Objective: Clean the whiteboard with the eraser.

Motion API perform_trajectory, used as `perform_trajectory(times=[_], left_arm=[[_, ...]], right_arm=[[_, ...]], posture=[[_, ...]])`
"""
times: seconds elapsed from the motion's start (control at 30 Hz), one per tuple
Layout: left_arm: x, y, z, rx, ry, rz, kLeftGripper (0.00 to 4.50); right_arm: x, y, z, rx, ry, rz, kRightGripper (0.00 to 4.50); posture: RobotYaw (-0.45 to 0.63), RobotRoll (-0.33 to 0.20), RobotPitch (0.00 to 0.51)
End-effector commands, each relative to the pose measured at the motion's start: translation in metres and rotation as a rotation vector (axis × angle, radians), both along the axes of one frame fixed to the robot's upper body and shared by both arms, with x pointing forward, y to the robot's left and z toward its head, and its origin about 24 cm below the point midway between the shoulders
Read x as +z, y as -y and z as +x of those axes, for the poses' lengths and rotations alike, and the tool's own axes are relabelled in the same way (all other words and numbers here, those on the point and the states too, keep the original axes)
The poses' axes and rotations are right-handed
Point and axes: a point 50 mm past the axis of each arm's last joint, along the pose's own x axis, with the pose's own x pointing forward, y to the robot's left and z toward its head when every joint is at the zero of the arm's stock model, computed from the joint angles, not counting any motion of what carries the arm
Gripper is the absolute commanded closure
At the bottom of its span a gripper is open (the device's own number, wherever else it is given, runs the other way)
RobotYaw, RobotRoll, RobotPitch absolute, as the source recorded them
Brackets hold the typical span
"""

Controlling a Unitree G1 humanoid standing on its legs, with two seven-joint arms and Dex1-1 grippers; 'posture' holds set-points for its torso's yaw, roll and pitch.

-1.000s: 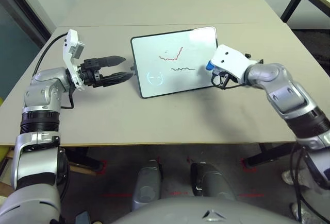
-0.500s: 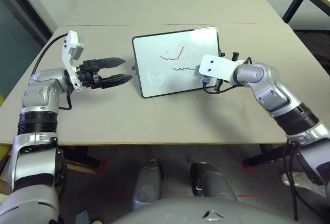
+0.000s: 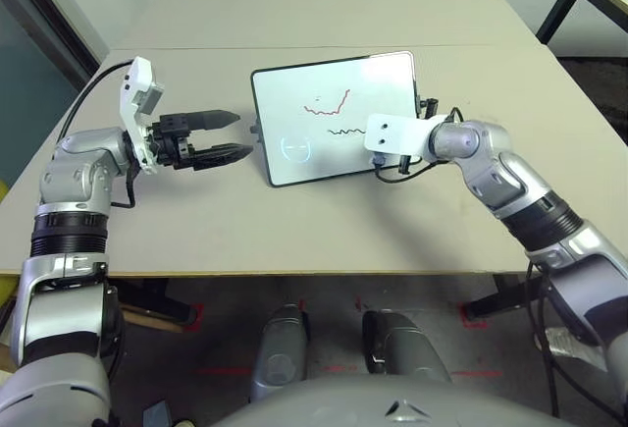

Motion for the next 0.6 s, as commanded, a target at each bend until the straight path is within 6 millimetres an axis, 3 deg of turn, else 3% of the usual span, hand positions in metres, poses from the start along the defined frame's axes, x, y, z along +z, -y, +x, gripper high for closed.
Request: perform_trajectory(times=[0.03, 0.6], left_arm=[[0.0, -0.002, -0.002, 0.002, -0.006, 0.027, 0.0], [0.001, -0.007, -0.003, 0.026, -0.011, 0.021, 0.0]], right_arm=[[-0.003, -0.012, 0.0, 0.043, 0.003, -0.037, 4.2], [0.001, -0.048, 0.004, 0.137, 0.027, -0.035, 4.2]], posture=[[0.28, 0.0, 0.066], [0.3, 0.0, 0.065]])
